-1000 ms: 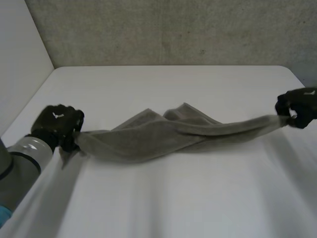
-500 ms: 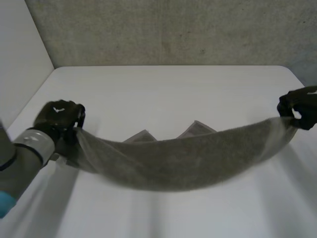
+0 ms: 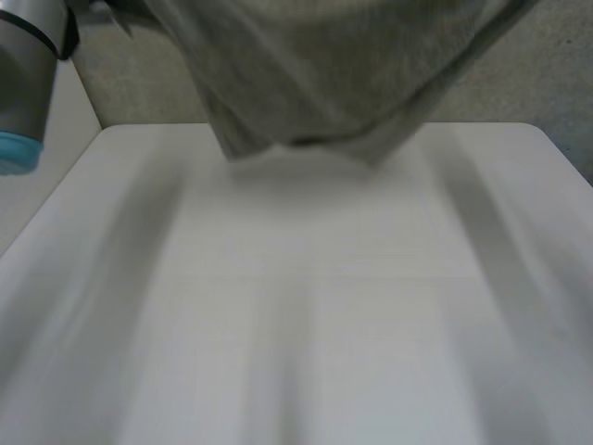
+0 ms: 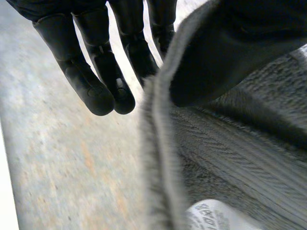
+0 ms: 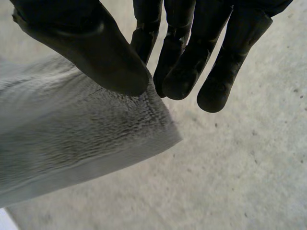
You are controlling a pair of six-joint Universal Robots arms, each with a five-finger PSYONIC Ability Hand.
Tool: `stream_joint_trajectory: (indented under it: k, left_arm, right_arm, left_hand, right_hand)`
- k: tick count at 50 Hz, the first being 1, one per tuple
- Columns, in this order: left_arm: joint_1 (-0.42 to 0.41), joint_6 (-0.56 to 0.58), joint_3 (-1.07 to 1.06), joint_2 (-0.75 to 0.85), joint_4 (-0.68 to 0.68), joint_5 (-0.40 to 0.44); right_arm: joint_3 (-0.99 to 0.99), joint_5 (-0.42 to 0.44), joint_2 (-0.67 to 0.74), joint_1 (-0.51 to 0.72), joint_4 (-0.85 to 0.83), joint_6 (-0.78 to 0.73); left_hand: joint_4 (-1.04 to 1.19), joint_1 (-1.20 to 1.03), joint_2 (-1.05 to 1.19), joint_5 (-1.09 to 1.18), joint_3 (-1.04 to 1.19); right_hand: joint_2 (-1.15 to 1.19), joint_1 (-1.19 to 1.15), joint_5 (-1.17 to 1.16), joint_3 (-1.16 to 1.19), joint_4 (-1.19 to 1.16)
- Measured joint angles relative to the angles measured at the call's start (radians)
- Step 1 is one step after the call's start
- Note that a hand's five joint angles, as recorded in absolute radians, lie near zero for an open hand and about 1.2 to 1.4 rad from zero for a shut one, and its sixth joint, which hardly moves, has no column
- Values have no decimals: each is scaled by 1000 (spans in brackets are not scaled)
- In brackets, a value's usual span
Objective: Fold the towel.
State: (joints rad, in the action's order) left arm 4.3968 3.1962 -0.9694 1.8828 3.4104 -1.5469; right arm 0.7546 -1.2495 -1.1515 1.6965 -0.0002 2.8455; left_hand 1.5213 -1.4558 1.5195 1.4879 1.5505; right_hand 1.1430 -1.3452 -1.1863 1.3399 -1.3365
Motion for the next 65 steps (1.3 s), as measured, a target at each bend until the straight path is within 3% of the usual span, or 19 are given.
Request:
stream_joint_trajectory:
  k: [6,14,22,28,42,52,65]
  left_arm:
    - [30,-22,-40,2,-39,6]
    - [51,3,-242,65,-76,35]
    - [53,197,-516,172,3,85]
    - [66,328,-656,190,64,93]
    - [153,355,-833,21,85,99]
    - [183,346,-920,-129,78,169]
    - [198,348,-1079,-282,70,241]
  right_arm:
    - [92,88,-43,-25,52,44]
    - [165,138,50,-30,231,-74]
    - [324,134,199,-32,408,-312]
    - [415,139,245,-69,463,-379]
    - [555,243,62,-239,463,-374]
    - [608,284,-15,-351,500,-385]
    - [760,392,-113,-509,688,-611]
  left_hand:
    - [0,0,0,6,0]
    - [0,0,0,6,0]
    - [0,0,0,6,1]
    - [0,0,0,6,1]
    - [0,0,0,6,1]
    - [0,0,0,6,1]
    - [0,0,0,6,2]
  right_hand:
    - [0,0,-1,4,0]
    - [0,0,-1,4,0]
    - [0,0,-1,4,0]
    - [0,0,-1,4,0]
    - [0,0,-1,4,0]
    - [0,0,-1,4,0]
    - [0,0,-1,4,0]
